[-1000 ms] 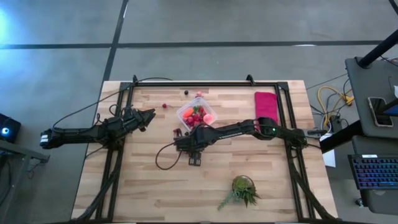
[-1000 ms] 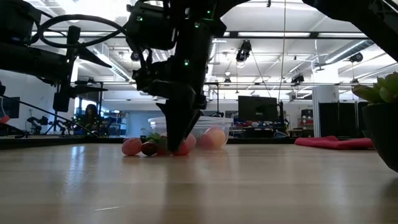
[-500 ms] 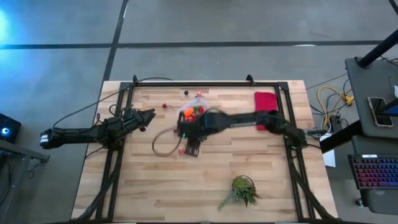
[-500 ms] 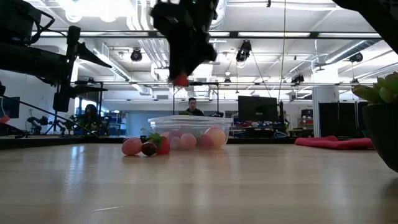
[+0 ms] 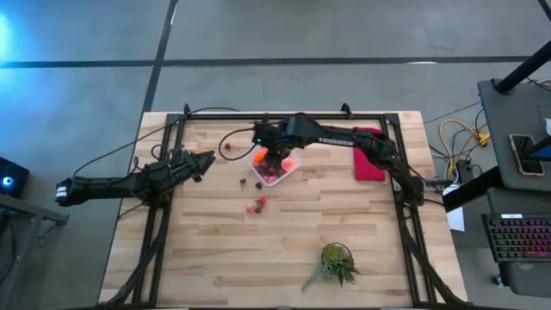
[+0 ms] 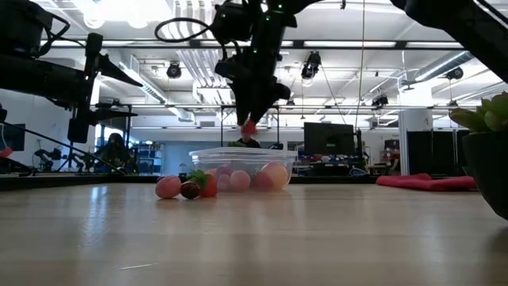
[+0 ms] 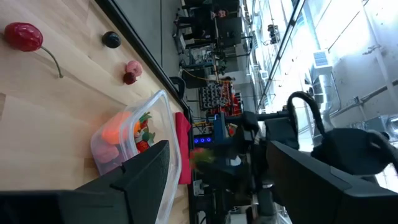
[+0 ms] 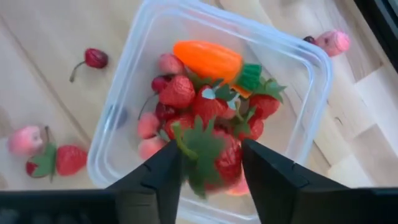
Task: Pick and placing Produce into tupperware
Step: Put the red strawberry into the transparent container
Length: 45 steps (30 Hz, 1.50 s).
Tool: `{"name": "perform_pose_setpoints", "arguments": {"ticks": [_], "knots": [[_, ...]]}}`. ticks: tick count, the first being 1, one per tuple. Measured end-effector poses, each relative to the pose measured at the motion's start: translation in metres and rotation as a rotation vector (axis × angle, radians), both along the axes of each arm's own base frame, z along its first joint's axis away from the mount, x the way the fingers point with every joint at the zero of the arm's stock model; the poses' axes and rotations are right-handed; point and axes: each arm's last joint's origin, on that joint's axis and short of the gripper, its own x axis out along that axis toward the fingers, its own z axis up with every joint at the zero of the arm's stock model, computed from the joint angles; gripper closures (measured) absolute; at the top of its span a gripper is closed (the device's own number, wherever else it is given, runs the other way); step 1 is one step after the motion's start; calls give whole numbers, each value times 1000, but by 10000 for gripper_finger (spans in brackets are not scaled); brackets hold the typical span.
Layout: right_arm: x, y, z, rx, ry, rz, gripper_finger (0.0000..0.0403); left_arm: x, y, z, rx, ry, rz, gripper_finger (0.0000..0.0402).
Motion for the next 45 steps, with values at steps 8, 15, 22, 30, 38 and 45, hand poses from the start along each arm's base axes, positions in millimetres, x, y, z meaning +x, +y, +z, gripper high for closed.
{"name": "perform_pose_setpoints", "arguments": {"ticks": [8, 15, 22, 30, 38, 45], "knots": [[3, 12, -8, -8, 8, 45, 147, 0, 0, 0, 0, 0, 0, 146], [10, 66, -7, -23, 23, 381, 116, 0, 0, 0, 0, 0, 0, 146], [19, 128, -24, -132, 46, 697, 139, 0, 0, 0, 0, -1, 0, 146], [24, 145, -56, -228, 154, 767, 162, 0, 0, 0, 0, 0, 0, 146], [26, 145, -55, -268, 164, 986, 165, 0, 0, 0, 0, 0, 0, 146], [27, 139, -55, -267, 160, 1101, 165, 0, 0, 0, 0, 0, 0, 146]]}}
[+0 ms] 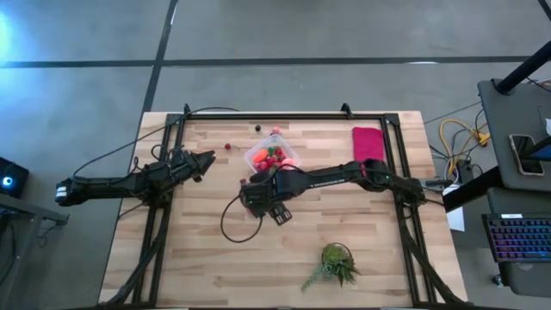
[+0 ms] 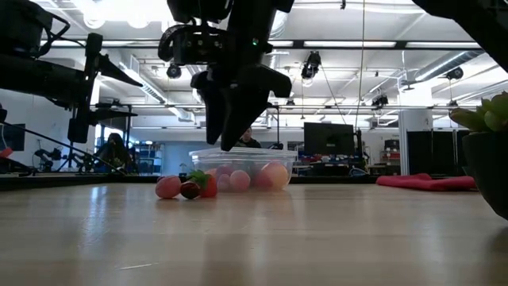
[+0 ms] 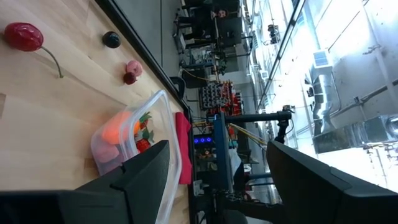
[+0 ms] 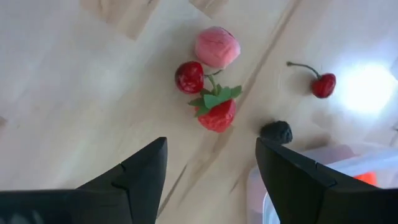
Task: Pick and placing Produce into tupperware
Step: Put the red strawberry into the transparent container
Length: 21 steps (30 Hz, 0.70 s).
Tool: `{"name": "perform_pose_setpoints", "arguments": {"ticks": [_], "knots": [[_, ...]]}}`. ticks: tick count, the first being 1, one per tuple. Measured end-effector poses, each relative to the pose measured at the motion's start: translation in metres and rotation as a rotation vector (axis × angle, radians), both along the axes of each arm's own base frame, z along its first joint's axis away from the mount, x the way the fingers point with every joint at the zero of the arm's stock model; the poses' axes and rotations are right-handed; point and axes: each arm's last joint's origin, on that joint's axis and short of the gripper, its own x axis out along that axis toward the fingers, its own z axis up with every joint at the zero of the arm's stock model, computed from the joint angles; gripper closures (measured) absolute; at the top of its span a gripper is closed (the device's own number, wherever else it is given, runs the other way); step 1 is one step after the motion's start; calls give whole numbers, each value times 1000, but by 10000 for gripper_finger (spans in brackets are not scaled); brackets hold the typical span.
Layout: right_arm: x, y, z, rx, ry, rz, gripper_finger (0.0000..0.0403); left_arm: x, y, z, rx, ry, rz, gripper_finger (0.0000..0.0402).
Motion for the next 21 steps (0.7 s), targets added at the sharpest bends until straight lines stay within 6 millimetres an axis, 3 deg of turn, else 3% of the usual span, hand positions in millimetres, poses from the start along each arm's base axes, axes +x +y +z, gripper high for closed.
{"name": "perform_pose_setpoints", "arguments": {"ticks": [6, 13, 21], "knots": [[4, -5, -5, 34, -9, 0, 165, 0, 0, 0, 0, -1, 0, 146], [14, -12, -30, 39, -3, -34, 165, 0, 0, 0, 0, 0, 0, 146], [14, -22, -33, 47, -3, -98, 165, 0, 0, 0, 0, 0, 0, 146]]}}
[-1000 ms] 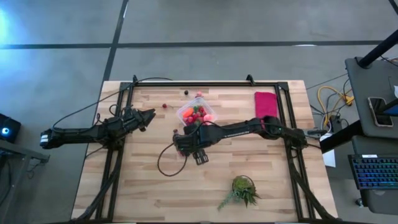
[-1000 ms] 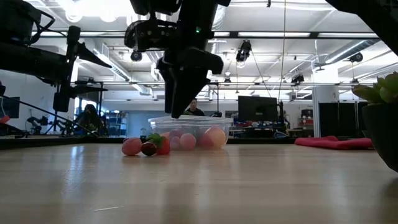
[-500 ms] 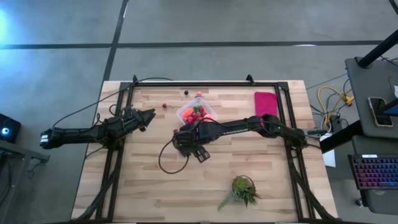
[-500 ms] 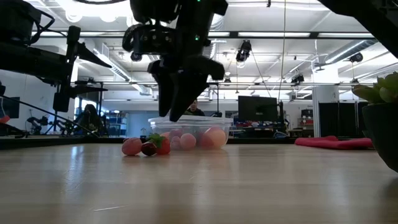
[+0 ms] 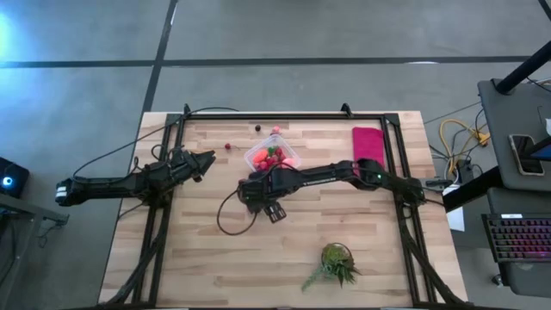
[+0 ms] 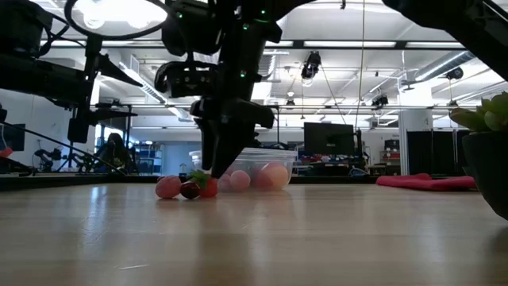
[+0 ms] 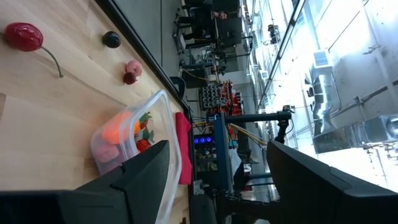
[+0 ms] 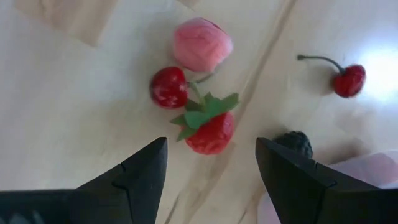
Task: Pick and placing Produce into tupperware
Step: Put the red strawberry into the transparent container
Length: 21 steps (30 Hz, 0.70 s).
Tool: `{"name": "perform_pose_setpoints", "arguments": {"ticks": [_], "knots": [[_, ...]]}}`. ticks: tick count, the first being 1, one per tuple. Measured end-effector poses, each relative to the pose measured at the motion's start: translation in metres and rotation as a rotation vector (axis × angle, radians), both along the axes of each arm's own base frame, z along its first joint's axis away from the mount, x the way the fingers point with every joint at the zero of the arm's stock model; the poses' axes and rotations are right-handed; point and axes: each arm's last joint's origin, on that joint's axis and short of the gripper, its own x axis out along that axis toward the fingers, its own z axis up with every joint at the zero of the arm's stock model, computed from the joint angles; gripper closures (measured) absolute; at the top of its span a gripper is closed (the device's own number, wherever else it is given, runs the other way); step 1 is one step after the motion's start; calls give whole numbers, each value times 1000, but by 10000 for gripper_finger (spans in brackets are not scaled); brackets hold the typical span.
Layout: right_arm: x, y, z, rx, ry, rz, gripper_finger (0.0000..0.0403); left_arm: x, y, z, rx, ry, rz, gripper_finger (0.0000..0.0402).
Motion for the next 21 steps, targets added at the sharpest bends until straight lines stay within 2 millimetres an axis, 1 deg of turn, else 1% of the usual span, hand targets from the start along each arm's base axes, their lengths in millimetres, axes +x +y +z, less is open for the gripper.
{"name": "perform_pose_setpoints", "arguments": {"ticks": [6, 11, 16, 21], "knots": [[0, -10, -1, 28, 2, -13, 165, 0, 0, 0, 0, 0, 0, 146], [0, -12, -6, 69, 4, 6, 165, 0, 0, 0, 0, 0, 0, 146], [-2, -12, -12, 73, 20, 13, 165, 0, 0, 0, 0, -1, 1, 146], [1, -12, -12, 73, -18, 14, 165, 0, 0, 0, 0, -1, 0, 146]]}}
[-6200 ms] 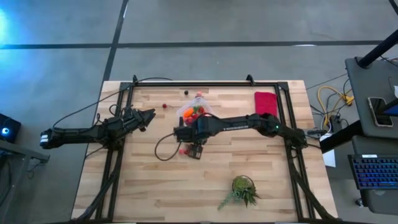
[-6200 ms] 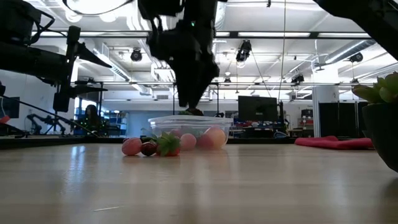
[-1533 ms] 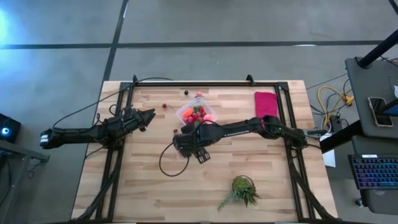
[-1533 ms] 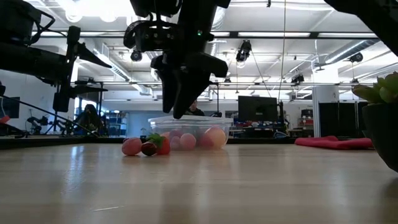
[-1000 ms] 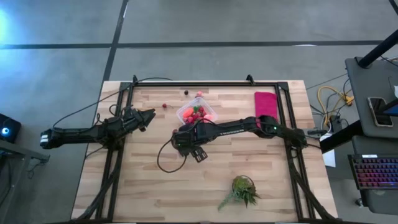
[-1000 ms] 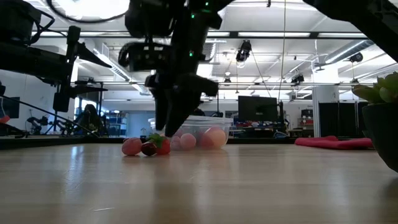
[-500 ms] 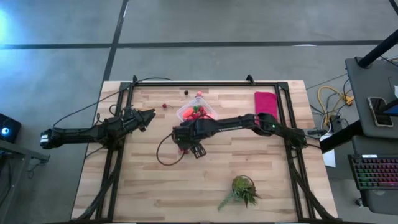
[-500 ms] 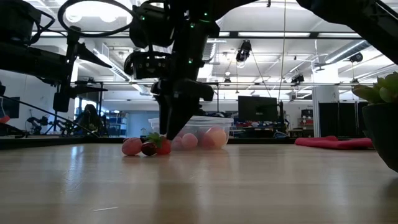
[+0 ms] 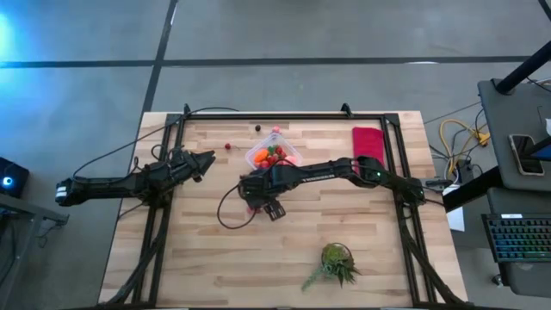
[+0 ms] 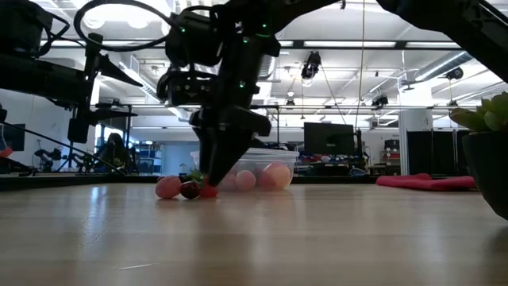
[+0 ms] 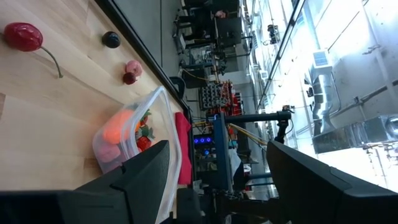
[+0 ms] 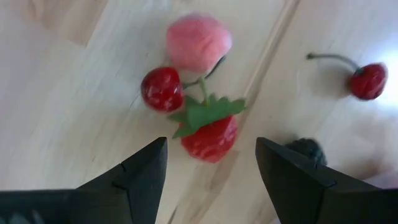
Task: Pick and placing Produce into tupperware
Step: Put the red strawberry into the transparent container
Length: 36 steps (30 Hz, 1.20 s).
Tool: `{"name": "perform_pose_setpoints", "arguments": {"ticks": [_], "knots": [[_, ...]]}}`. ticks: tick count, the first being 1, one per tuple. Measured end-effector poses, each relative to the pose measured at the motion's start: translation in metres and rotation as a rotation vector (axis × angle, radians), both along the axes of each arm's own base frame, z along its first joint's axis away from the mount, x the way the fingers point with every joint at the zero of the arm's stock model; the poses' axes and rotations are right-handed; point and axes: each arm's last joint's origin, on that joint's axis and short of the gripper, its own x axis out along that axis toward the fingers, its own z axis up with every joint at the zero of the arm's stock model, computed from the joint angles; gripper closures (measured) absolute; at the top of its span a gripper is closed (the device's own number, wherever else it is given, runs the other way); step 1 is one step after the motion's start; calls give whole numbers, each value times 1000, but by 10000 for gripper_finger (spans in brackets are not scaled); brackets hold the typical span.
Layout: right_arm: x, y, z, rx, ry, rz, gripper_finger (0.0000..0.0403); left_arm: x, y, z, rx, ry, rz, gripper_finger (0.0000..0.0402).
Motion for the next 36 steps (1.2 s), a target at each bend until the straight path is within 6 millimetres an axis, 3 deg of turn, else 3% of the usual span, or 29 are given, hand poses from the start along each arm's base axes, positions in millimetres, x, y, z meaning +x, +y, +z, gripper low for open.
{"name": "perform_pose_setpoints", "arguments": {"ticks": [22, 30, 36], "knots": [[-2, 0, -14, 32, -4, -94, 165, 0, 0, 0, 0, 1, 0, 146], [0, 0, -14, 70, -26, -206, 166, 0, 0, 0, 0, 1, 0, 146], [0, 0, -14, 81, -26, -242, 190, 0, 0, 0, 0, 1, 0, 146]]}}
